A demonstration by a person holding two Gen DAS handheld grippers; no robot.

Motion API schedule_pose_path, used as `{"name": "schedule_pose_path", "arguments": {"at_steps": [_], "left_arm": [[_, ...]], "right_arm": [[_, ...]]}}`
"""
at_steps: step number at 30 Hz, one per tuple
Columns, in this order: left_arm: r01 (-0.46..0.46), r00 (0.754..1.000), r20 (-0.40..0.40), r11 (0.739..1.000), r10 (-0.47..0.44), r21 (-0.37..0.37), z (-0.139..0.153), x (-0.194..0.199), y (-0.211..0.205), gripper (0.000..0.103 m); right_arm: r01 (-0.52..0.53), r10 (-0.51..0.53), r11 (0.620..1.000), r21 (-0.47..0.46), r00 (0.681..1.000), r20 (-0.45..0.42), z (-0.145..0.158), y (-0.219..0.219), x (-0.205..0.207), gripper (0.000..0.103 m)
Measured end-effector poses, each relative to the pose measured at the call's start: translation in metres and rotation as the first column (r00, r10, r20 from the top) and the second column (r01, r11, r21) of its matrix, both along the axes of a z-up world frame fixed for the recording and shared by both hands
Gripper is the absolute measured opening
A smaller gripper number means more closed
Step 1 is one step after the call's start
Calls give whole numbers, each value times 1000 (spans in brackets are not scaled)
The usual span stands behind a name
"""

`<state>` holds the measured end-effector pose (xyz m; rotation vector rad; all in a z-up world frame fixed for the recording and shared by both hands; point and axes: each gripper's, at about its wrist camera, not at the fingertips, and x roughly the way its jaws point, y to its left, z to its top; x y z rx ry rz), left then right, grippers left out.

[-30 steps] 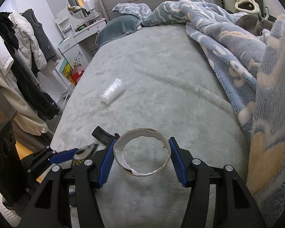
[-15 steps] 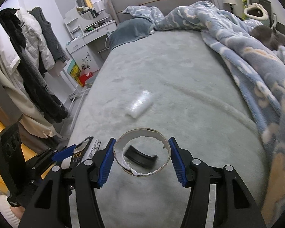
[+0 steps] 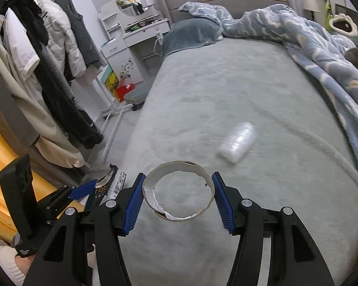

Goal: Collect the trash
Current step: 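Carry the black pack over the green bin and open the left gripper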

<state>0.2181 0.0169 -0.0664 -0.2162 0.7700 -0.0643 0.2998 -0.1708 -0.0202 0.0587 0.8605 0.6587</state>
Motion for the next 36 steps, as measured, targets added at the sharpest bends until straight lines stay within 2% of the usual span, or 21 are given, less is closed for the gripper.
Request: {"name": "schedule_pose_path", "arguments": {"at_steps": [8, 20, 29, 33, 36], "left_arm": [[-71, 997, -38, 997, 71, 7, -10, -16, 47, 78], [-126, 984, -126, 992, 128, 25, -29, -37, 90, 78], [-212, 946, -251, 977, 206, 5, -57, -50, 134, 78], [-218, 924, -314, 975, 220, 44, -73, -55, 150, 78], [-218, 904, -369, 975, 217, 38, -87, -60, 160, 78]], "right_arm": [[-60, 60, 998, 7, 998, 5, 3, 47, -9, 57], [-114, 114, 994, 4, 994, -4, 1, 93, -25, 57], [-161, 161, 987, 16, 987, 2, 3, 128, -33, 57], [-193, 193, 981, 13, 981, -3, 1, 147, -37, 57], [-222, 222, 975, 8, 975, -6, -1, 162, -42, 57]]}}
